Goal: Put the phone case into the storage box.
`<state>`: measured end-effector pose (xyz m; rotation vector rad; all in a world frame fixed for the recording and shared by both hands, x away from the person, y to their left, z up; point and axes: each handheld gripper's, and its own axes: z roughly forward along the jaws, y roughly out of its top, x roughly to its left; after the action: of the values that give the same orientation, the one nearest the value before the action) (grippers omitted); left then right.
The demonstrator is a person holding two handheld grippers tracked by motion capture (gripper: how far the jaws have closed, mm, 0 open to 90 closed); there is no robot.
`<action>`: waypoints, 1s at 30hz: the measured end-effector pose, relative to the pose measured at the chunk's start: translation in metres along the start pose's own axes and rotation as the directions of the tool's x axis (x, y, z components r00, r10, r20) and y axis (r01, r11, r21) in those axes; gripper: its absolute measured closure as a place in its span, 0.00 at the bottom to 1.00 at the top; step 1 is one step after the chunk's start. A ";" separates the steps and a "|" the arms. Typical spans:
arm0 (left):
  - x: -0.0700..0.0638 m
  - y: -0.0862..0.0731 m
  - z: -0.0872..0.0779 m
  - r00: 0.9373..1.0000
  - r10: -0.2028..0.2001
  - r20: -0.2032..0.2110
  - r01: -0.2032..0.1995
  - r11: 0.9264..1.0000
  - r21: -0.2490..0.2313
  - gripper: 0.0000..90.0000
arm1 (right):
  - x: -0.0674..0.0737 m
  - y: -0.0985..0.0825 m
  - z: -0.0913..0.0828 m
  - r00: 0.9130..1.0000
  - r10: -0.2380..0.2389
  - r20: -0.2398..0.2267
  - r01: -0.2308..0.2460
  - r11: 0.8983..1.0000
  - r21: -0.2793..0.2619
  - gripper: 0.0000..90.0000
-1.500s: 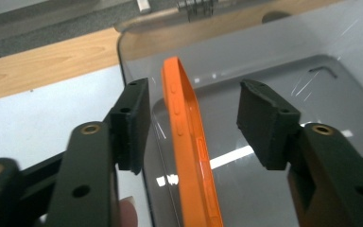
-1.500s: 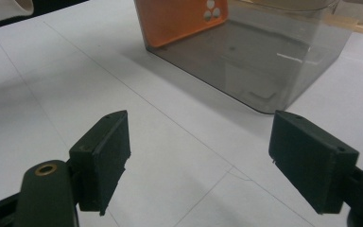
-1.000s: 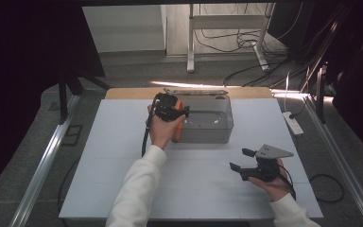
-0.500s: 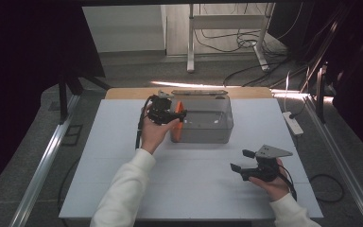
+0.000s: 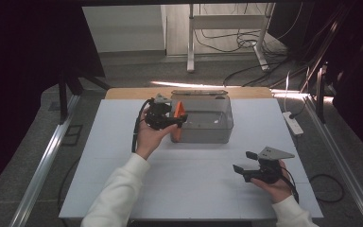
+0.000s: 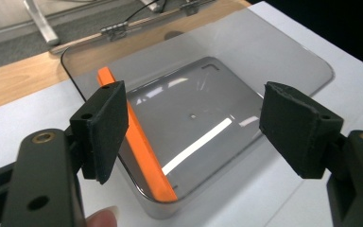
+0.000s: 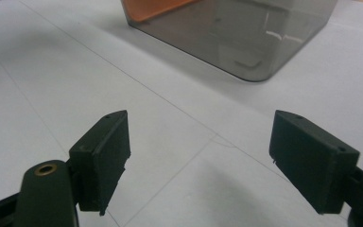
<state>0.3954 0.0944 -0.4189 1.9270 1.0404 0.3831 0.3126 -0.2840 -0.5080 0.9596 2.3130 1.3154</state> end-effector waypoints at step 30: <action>0.010 -0.138 -0.109 0.994 0.066 0.088 -0.059 0.995 -0.085 0.26 | -0.004 -0.016 -0.025 0.994 0.110 0.028 -0.109 0.994 -0.012 0.23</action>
<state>0.2631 0.1983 -0.4720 1.8886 0.8935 0.3648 0.2948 -0.3083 -0.5081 1.1088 2.2587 1.3450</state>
